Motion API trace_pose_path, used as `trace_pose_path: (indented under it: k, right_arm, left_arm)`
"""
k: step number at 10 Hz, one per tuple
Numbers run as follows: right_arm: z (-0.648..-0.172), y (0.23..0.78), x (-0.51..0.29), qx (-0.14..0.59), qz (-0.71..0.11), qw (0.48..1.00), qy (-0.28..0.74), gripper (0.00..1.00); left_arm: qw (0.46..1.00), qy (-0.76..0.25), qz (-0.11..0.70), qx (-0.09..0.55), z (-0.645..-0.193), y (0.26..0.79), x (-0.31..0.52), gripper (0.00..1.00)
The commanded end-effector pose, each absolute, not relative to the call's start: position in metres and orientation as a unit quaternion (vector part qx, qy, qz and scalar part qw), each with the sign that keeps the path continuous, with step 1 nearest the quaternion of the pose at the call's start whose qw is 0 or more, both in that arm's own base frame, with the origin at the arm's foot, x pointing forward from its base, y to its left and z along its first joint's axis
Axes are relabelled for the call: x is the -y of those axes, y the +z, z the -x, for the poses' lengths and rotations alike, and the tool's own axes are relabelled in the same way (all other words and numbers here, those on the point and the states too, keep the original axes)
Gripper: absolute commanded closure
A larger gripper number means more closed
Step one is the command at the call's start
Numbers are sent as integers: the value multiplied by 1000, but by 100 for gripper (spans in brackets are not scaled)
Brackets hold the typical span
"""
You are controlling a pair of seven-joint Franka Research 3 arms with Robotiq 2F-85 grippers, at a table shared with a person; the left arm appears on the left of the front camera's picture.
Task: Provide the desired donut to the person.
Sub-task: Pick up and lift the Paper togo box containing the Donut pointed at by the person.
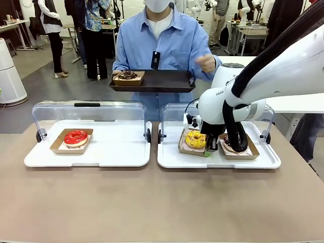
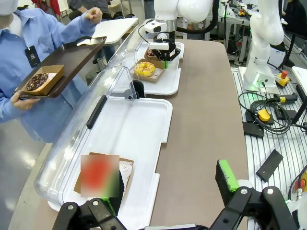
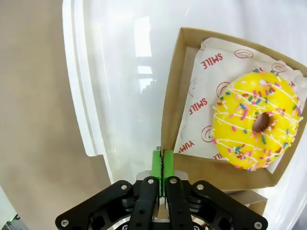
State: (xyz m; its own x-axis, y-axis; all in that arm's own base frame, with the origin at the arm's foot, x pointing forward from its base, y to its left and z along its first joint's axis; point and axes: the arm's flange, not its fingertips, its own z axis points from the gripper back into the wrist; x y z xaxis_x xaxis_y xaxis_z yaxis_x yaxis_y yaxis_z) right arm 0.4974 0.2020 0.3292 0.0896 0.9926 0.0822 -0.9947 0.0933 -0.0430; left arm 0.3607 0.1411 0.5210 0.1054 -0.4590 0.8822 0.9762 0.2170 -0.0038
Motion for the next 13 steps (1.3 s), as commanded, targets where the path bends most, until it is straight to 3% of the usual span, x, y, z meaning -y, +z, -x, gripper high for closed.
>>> trace_pose_path:
  k: [1,7,13]
  right_arm:
    - [-502,320,-201,45,-15,735,677,100]
    - [-494,330,-211,41,0,720,693,100]
    - [-438,434,-268,3,35,664,747,100]
  left_arm:
    - [665,-535,325,406,-359,521,-142,0]
    - [665,-535,325,406,-359,521,-142,0]
    - [665,-535,325,406,-359,521,-142,0]
